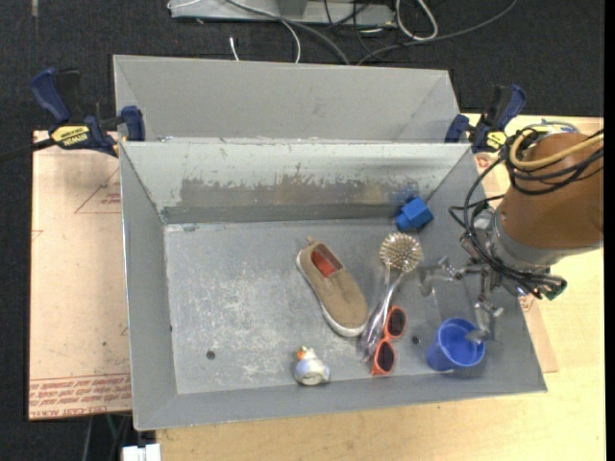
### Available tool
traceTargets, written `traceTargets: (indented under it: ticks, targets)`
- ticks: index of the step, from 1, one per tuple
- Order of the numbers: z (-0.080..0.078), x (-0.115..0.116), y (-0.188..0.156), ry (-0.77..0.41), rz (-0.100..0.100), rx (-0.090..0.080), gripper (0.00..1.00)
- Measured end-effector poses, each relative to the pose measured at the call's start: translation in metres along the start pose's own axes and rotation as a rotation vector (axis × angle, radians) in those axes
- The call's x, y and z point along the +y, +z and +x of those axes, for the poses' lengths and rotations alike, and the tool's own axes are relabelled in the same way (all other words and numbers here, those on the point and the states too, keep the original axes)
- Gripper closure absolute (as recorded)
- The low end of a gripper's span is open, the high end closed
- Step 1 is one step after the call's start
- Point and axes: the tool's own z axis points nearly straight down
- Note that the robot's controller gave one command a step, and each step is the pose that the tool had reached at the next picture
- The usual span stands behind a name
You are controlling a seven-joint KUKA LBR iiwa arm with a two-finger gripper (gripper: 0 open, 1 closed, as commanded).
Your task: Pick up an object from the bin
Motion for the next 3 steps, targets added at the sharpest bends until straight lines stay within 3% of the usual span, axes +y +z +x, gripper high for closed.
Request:
traceTargets:
  ticks: [1, 2, 3]
  targets:
    - [-0.015, 0.0, 0.014, -0.001, 0.0, 0.004, 0.0]
    - [-0.019, 0.018, 0.006, -0.128, -0.002, 0.001, 0.0]
    - [-0.08, 0.053, 0.057, -0.348, 0.007, -0.008, 1.0]
